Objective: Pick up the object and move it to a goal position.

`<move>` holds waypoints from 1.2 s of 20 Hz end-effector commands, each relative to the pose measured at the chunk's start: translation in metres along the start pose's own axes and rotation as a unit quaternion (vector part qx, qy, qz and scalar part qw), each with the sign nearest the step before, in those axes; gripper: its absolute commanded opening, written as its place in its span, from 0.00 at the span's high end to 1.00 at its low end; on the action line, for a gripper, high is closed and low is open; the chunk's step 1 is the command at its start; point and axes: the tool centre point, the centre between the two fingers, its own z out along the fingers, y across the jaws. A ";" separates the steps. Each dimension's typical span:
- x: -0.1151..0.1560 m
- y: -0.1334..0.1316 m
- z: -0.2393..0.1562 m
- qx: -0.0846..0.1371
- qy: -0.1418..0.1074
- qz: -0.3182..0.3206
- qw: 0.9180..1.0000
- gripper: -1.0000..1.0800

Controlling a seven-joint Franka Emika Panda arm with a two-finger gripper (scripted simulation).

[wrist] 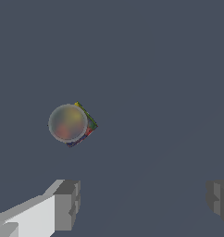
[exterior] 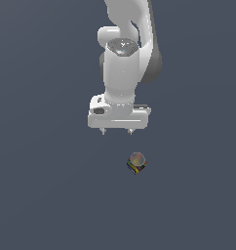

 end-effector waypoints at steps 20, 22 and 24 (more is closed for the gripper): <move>0.022 -0.039 0.042 0.008 -0.018 -0.144 0.989 0.04; 0.026 -0.047 0.052 0.012 -0.022 -0.175 0.984 0.04; 0.030 -0.056 0.062 0.016 -0.025 -0.206 0.978 0.04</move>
